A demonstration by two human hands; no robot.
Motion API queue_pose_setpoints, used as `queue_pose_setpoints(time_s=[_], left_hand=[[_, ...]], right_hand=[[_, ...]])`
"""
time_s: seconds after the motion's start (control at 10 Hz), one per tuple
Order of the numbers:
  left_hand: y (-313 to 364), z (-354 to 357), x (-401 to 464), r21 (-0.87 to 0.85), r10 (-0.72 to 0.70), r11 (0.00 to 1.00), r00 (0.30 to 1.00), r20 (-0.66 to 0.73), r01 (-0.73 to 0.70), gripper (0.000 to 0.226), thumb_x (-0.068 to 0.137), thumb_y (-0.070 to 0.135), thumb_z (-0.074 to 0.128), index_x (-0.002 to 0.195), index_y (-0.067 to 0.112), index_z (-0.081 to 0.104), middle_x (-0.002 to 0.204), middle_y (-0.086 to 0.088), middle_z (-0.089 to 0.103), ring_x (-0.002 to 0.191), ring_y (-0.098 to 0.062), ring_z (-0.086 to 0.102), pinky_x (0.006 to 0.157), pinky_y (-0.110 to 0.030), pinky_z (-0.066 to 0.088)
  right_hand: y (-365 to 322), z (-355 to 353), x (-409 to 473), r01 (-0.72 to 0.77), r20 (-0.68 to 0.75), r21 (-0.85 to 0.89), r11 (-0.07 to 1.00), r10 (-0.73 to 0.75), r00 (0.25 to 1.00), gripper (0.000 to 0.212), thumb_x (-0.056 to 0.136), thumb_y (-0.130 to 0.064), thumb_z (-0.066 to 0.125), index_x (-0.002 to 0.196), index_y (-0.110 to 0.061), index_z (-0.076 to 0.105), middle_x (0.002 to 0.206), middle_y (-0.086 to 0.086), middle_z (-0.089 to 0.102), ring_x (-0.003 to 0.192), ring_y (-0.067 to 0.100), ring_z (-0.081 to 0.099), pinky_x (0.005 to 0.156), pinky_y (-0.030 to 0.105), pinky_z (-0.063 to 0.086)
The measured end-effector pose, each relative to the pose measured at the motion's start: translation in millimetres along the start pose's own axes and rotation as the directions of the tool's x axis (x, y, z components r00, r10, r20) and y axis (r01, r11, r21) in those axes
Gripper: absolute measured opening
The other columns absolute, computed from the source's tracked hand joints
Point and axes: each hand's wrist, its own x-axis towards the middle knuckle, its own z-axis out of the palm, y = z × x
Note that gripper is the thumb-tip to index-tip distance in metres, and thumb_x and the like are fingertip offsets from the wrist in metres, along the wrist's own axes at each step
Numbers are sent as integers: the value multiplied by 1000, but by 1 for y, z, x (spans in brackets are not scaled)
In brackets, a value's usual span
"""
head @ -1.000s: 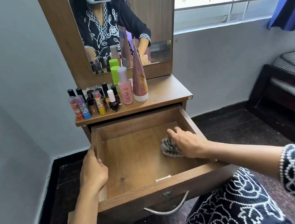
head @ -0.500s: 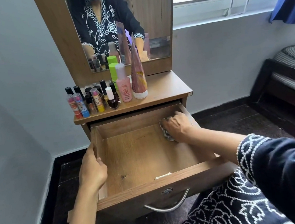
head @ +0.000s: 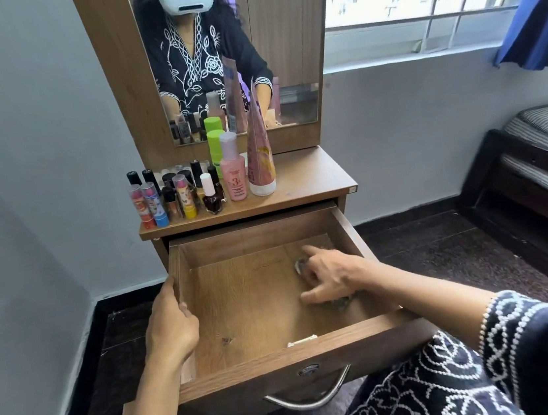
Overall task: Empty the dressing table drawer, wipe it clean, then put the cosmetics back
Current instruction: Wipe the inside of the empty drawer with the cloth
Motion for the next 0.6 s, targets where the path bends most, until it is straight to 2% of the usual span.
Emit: queue_pose_setpoints(time_s=[0.1,0.2,0.3,0.4,0.5,0.6], left_hand=[[1,0,-1,0,-4,1000,1000,-2,4,54,97,6,35,147,16,19,150,-11,29,136,-31,32,108,-42,30],[2,0,-2,-11,-7,1000,1000,-5,7,54,97,6,35,147,17,19,151,-11,28,136,-31,31,108,-42,30],[2,0,-2,-15,6,1000,1000,-9,-6,54,97,5,35,147,17,19,150,-10,30,135,-30,33,108,-41,30],[2,0,-2,-10,10,1000,1000,-16,-10,54,97,5,35,147,16,19,150,-11,31,135,-30,33,108,-41,31],[3,0,-2,2,12,1000,1000,-16,-12,54,96,4,36,147,15,19,149,-11,31,135,-30,34,107,-40,31],[4,-1,-3,1,5,1000,1000,-17,-5,54,97,5,36,147,15,19,150,-10,31,135,-30,34,108,-40,31]], right_hand=[[2,1,0,-25,17,11,1000,25,1000,36,75,-46,62,59,-17,47,120,17,42,91,31,59,72,26,40],[3,-3,12,-122,-47,42,992,124,991,21,76,-32,61,70,-12,59,104,12,49,81,28,57,66,25,42],[4,-4,25,-168,-110,84,982,177,978,20,84,-28,58,84,-8,59,121,14,45,99,34,58,81,31,47],[4,-4,23,-139,-128,81,987,149,980,26,93,-33,51,80,-10,48,129,14,33,109,36,52,95,37,43],[-3,2,16,-74,-97,-33,997,71,993,34,94,-22,46,122,-4,42,133,19,28,126,38,36,105,43,33],[-8,10,2,53,90,31,998,-55,994,53,89,-10,49,135,-2,24,136,20,24,119,42,46,97,39,38]])
